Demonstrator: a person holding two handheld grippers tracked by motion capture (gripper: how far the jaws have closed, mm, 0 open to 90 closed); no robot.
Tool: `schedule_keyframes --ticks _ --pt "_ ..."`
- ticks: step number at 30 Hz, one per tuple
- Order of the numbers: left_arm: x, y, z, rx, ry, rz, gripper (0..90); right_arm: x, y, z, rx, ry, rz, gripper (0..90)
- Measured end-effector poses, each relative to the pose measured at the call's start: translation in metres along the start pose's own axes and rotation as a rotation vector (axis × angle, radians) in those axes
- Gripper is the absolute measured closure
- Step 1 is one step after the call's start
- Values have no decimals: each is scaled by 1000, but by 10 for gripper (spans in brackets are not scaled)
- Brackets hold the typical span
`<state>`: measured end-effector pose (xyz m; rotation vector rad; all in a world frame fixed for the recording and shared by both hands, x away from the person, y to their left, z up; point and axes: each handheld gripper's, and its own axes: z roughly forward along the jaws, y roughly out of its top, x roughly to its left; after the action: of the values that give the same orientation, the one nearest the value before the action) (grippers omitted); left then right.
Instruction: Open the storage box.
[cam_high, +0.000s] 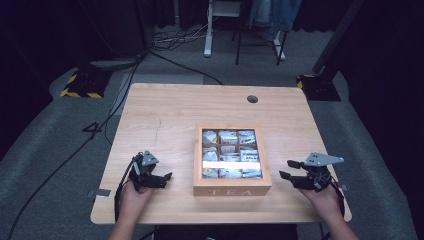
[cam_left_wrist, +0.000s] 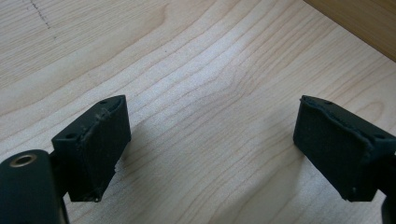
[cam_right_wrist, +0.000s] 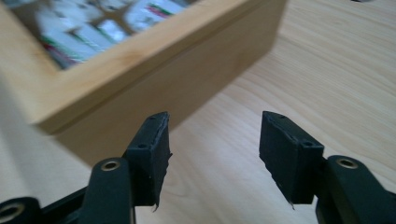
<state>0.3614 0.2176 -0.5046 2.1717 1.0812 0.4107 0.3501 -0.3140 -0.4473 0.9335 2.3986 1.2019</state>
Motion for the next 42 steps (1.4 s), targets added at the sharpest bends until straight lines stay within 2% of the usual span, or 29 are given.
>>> schedule_keyframes --ticks 1,3,5,6,8,13,16,17,18,20,21,22,23,24,30,34,38,42 --pt "0 0 0 0 0 0 117 9 -1 -1 -5 40 -10 412" --pt "0 0 0 0 0 0 116 17 -2 -1 -1 79 -16 405" --pt "0 0 0 0 0 0 117 22 -3 0 5 95 -25 406" --pt "0 0 0 0 0 0 117 30 -4 -1 20 113 -54 408" --pt "0 0 0 1 -1 0 117 36 -4 -1 22 125 -70 422" --pt "0 0 0 1 -1 1 117 38 -6 0 36 167 -70 425" --pt "0 0 0 1 -1 1 116 39 -6 1 37 187 -75 468" --pt "0 0 0 1 -1 1 116 39 -6 1 37 187 -75 468" --pt "0 0 0 0 0 0 116 41 -5 2 35 185 -79 537" --pt "0 0 0 1 -1 0 116 44 -5 2 38 182 -95 601" --pt "0 0 0 1 -1 0 116 44 -5 2 38 182 -95 601" --pt "0 0 0 1 -1 0 116 46 -4 2 36 180 -110 653" --pt "0 0 0 1 -1 0 116 46 -4 2 36 180 -110 653" --pt "0 0 0 1 -1 0 117 48 -3 1 33 180 -120 698" --pt "0 0 0 1 -1 0 116 52 -2 0 19 180 -145 737" --pt "0 0 0 1 -1 0 116 52 -1 0 21 177 -142 744" --pt "0 0 0 4 -2 1 116 54 -1 -1 14 159 -151 747" --pt "0 0 0 4 -2 1 117 55 1 -2 -1 160 -128 744"
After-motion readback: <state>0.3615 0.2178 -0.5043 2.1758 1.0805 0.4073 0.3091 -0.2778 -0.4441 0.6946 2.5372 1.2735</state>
